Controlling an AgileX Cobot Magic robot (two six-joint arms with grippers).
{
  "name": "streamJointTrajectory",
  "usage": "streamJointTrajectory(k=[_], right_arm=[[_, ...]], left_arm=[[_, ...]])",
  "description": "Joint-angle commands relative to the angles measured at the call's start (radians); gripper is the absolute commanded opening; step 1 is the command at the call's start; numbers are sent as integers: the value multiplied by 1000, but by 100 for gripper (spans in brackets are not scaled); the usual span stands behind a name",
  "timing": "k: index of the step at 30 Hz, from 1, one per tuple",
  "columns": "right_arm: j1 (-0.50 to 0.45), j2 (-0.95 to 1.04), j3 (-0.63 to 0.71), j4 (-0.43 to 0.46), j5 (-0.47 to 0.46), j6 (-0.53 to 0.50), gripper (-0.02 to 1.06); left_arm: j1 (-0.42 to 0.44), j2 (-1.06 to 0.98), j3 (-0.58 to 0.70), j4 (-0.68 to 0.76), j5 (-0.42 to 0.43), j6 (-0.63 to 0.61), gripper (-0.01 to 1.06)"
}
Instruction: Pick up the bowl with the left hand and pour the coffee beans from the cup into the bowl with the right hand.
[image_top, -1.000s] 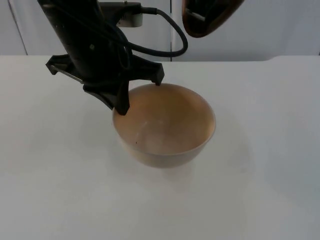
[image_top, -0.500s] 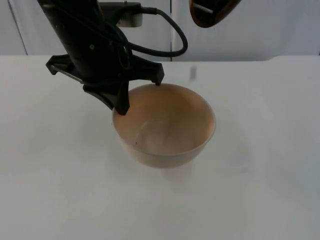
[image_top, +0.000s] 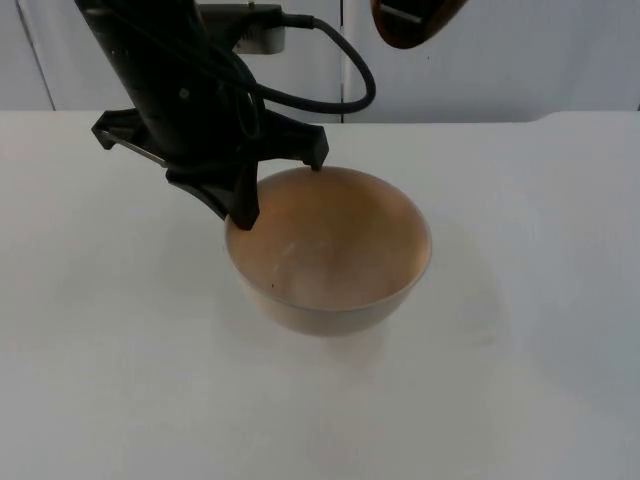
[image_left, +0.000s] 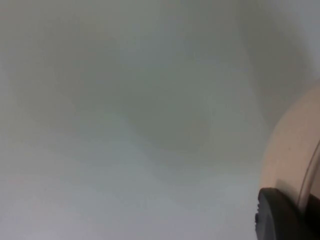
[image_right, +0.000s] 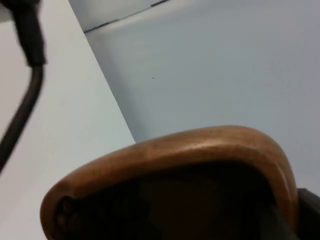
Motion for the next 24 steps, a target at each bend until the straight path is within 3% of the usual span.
streamJointTrajectory(k=[1, 24], right_arm=[[6, 5, -10, -33, -6, -8, 0], [16, 37, -10, -75, -3, -8, 0]], left_arm=[[-5, -3, -3, -11, -2, -12, 0], [-5, -3, -3, -9, -7, -12, 0]])
